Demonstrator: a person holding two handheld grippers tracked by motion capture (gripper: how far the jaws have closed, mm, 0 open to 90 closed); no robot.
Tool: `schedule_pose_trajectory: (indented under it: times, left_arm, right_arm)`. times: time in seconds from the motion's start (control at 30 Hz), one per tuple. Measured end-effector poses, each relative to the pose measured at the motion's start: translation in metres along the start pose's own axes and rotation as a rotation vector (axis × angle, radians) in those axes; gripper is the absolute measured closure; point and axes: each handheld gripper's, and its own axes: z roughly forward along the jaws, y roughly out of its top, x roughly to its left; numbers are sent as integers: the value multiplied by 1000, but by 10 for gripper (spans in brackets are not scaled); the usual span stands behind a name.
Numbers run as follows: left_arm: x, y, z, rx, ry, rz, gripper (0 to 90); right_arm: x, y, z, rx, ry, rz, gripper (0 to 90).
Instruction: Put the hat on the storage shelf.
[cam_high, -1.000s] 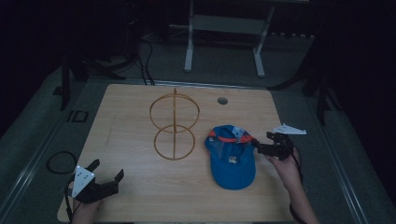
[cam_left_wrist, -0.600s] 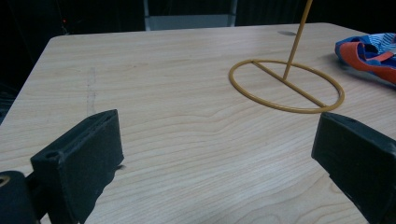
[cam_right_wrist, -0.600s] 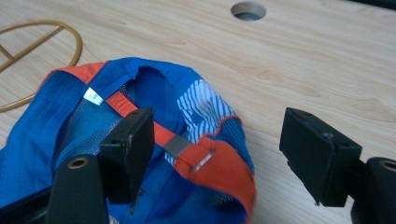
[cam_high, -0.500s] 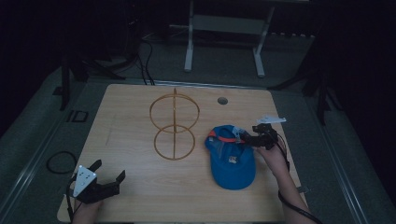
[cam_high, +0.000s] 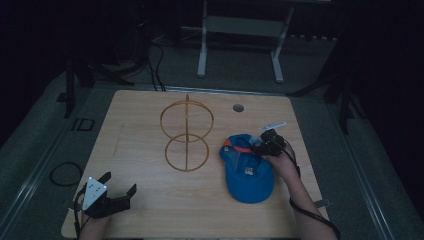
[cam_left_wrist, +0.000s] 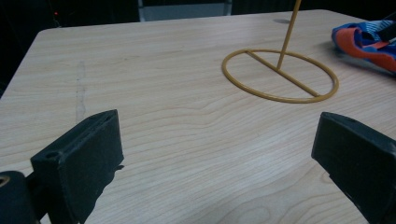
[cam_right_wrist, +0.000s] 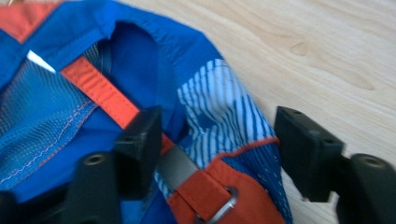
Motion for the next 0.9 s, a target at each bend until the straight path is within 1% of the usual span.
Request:
schedule_pose_trajectory:
  times: [0.07, 0.1, 0.17, 0.2, 0.23, 0.3, 0.43, 0.47, 0.5, 0.57, 0.6, 0.67, 0.7, 0.77, 0.83, 0.9]
  left_arm:
    - [0, 0, 0, -2, 0, -2, 23]
    - [0, 0, 0, -3, 1, -2, 23]
    - [0, 0, -1, -5, 3, -3, 23]
    - [1, 0, -1, -5, 7, -3, 23]
    - [1, 0, -1, -5, 11, -2, 23]
    - [1, 0, -1, -6, 12, -8, 23]
    - [1, 0, 0, 2, 9, -6, 23]
    - [0, 0, 0, 1, 5, -7, 23]
    - [0, 0, 0, 2, 4, -6, 23]
    - [0, 0, 0, 2, 4, -4, 23]
    - [0, 0, 0, 1, 2, -7, 23]
    - [0, 1, 0, 3, 8, -5, 23]
    - [0, 1, 0, 3, 6, -7, 23]
    - [0, 1, 0, 4, 12, -7, 23]
    - [-1, 1, 0, 3, 20, -5, 23]
    - [-1, 1, 0, 7, 19, -4, 23]
  right_arm:
    - [0, 0, 3, 10, 9, 0, 415]
    - [1, -1, 4, 17, 20, -9, 442]
    - [2, -2, 7, 38, 26, -25, 503]
    - [2, -2, 7, 39, 26, -28, 509]
    - [3, -2, 8, 40, 20, -30, 531]
    - [7, -3, 8, 39, 21, -50, 592]
    - [9, -2, 9, 45, 36, -39, 717]
    - [9, -2, 8, 42, 36, -40, 801]
    - [10, -2, 9, 52, 3, -56, 834]
    - [10, -3, 8, 45, 7, -41, 844]
    - [10, -3, 8, 42, 5, -43, 846]
    - [10, -3, 5, 35, -12, -45, 849]
    - [9, -3, 2, 30, -12, -35, 850]
    - [7, -3, -8, -6, -15, -26, 855]
    - [7, -1, -16, -28, -18, -24, 855]
    - [6, 2, -24, -46, -17, -21, 856]
